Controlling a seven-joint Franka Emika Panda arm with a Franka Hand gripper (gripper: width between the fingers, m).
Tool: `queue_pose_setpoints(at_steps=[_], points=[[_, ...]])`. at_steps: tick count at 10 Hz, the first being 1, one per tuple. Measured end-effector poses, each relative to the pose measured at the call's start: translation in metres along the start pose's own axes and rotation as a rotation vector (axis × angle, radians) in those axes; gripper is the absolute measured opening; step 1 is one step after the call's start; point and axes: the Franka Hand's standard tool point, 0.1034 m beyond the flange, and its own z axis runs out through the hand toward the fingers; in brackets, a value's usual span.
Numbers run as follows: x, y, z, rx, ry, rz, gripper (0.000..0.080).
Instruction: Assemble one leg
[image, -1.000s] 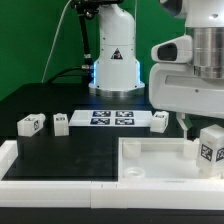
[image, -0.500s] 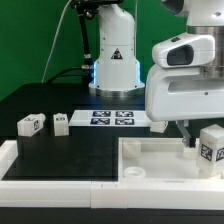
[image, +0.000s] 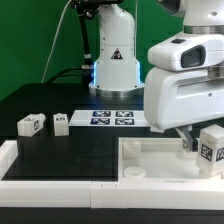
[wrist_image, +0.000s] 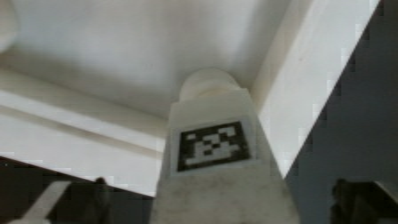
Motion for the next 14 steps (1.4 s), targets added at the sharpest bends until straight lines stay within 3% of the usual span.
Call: queue_pose_setpoints(at_steps=[1,2,3,14], points=[[0.0,-0.0001,0.0,0.001,0.0,0.013,0.0535],[0.0,-0.0002,0.0,0.001,0.0,0.034,0.0353],[0.0,-0.0001,0.0,0.001,0.0,0.034,0.029],[-0.0034,0.0032,0.0014,-0.007,0.02,1.487,0.0291]])
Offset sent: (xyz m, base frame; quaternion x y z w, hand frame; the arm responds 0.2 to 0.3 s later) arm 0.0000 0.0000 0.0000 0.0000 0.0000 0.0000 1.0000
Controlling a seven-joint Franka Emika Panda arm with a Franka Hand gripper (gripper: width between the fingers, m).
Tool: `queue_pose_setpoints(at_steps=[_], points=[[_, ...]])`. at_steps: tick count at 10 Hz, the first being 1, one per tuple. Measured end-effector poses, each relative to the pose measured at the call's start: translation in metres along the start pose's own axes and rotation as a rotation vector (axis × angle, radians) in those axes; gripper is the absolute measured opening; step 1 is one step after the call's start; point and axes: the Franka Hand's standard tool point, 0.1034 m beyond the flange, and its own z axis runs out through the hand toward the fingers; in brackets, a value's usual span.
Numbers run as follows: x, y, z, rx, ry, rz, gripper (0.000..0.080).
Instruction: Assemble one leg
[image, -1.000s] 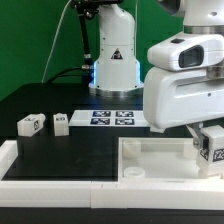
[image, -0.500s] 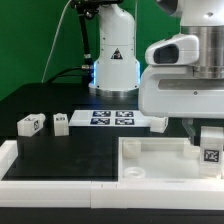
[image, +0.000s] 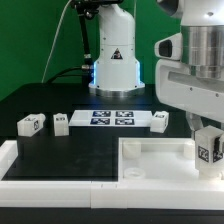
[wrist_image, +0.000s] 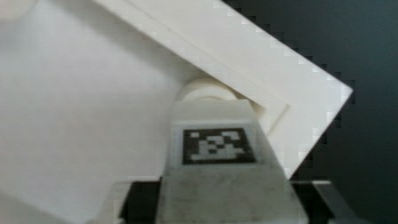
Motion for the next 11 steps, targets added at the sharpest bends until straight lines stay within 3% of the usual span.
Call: queue_pose_setpoints(at_steps=[4,6,11], points=[[0.0001,0.0,0.0006,0.0,-0.001,0.087,0.0294],[-0.0018,-0.0019,0.0011,0.003,-0.001,0.006,0.0605],[-0.0027,-0.0038,-0.0004,0.003,0.003,-0.732,0.0649]])
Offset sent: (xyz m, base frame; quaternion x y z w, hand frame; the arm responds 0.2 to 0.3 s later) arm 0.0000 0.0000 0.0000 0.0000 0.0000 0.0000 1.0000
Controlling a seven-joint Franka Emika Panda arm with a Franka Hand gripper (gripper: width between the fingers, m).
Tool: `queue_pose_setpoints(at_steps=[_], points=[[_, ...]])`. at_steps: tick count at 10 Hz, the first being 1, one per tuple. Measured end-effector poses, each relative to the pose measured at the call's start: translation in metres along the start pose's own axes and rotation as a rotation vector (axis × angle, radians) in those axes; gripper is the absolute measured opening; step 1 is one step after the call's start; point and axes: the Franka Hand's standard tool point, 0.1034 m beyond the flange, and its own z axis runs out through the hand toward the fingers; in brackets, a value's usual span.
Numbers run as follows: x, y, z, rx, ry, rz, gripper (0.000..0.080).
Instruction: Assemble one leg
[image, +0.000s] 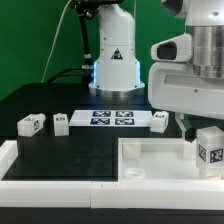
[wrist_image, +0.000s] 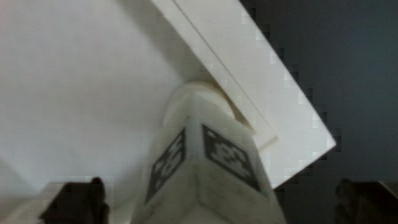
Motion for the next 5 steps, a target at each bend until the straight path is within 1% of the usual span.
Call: queue_pose_setpoints(at_steps=[3,4,5], points=[[0.0022,0.0029,-0.0002,-0.003,0.001,-0.354,0.0649],[0.0024,0.003,-0.0002,-0.002,0.002,-0.44,0.0649],[0.0027,0.003,0.0001,-0.001,0.006,-0.448,0.0649]])
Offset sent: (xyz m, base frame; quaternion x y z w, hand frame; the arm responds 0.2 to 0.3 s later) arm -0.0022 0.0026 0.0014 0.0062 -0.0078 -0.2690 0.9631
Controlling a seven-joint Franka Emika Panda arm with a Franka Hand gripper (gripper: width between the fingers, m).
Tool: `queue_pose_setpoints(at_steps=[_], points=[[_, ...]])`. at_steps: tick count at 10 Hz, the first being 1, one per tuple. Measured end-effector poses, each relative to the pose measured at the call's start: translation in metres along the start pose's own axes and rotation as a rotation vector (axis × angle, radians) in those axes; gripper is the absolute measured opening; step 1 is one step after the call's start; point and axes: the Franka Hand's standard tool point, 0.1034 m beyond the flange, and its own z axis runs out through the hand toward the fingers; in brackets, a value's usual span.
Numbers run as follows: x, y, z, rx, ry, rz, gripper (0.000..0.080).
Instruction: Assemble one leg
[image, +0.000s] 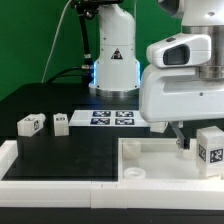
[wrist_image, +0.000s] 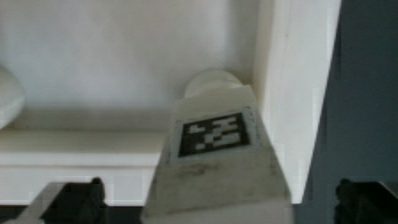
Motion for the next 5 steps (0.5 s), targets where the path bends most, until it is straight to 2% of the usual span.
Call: queue_pose_setpoints(at_steps=[1,3,4,5], points=[[0.0,0.0002,0.0,0.0,0.0,-0.011,0.0649],[0.0,-0.0001,0.0,0.001,0.0,0.011,0.0382],[0.0,-0.0002,0.0,0.001,0.0,0.032,0.0382],[0.0,-0.0002,0.0,0.001,0.0,0.03,0.0289]])
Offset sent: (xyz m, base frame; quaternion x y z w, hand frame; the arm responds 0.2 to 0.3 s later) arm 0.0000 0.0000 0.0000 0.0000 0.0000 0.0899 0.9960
